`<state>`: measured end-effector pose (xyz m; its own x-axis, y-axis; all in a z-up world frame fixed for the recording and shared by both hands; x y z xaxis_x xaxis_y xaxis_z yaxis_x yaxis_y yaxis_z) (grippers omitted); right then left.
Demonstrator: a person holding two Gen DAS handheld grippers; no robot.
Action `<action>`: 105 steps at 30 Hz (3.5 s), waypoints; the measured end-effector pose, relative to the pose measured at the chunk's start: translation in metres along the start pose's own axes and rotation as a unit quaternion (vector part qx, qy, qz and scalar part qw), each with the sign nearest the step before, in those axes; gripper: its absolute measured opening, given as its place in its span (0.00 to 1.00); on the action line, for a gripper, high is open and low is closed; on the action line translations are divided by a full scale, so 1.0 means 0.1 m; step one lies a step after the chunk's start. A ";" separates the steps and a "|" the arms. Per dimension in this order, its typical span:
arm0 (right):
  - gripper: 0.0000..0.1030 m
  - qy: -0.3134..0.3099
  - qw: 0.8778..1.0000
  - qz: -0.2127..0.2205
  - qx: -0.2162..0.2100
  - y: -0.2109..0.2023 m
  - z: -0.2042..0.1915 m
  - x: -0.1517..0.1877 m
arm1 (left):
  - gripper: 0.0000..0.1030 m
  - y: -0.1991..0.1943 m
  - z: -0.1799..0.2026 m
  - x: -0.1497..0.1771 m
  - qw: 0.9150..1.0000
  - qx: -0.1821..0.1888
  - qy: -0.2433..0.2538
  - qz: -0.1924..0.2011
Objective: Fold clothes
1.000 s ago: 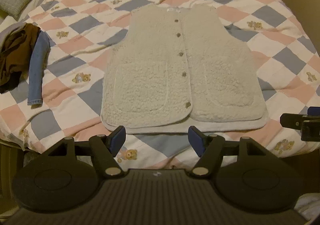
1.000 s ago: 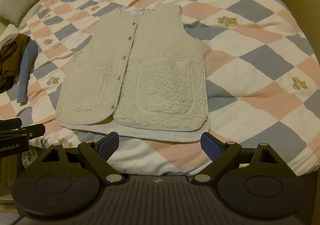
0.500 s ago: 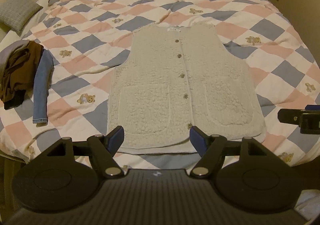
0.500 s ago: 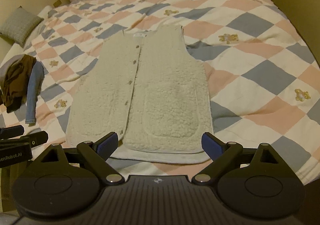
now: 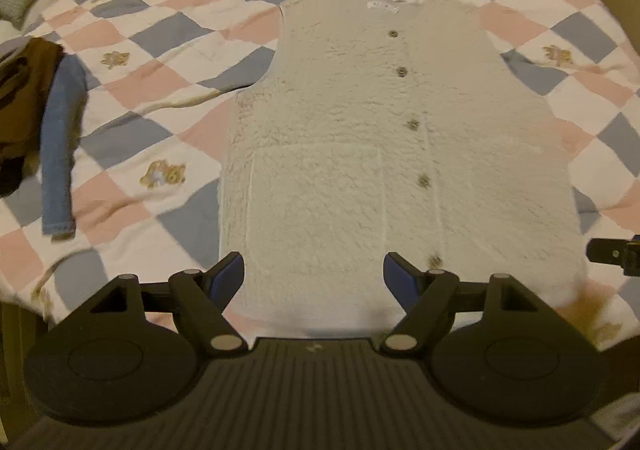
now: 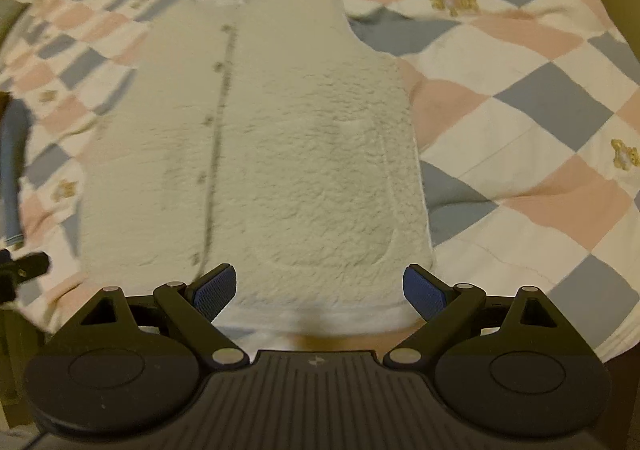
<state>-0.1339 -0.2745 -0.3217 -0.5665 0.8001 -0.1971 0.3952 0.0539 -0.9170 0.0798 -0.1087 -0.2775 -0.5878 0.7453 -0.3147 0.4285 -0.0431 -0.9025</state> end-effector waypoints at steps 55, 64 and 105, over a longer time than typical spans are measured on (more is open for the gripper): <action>0.37 -0.296 0.948 0.117 -0.008 0.16 0.08 -0.40 | 0.19 1.07 -0.45 -0.08 0.981 0.095 0.132 0.104; 0.63 -0.547 0.815 0.097 0.167 0.59 -0.27 0.54 | 0.45 1.09 0.13 0.58 0.877 -0.132 0.383 0.258; 0.46 -0.617 0.772 -0.006 0.154 0.62 -0.01 1.17 | 0.23 0.94 0.05 1.51 0.841 -0.135 0.472 0.228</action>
<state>-0.1745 -0.1771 -0.4014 -0.9014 -0.3873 -0.1936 0.3010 -0.2392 -0.9231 0.0278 -0.0041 -0.4110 0.4314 0.8940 -0.1215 0.6772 -0.4098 -0.6111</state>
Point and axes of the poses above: each gripper's, at about its wrist camera, not at the fingertips, and y roughly the way its jaws point, z to its right, x to its underside, the point moved 9 cm from there along y, roughly the way its jaws point, and after that the axes turned 11 degrees about -x, right-handed, at the moved point
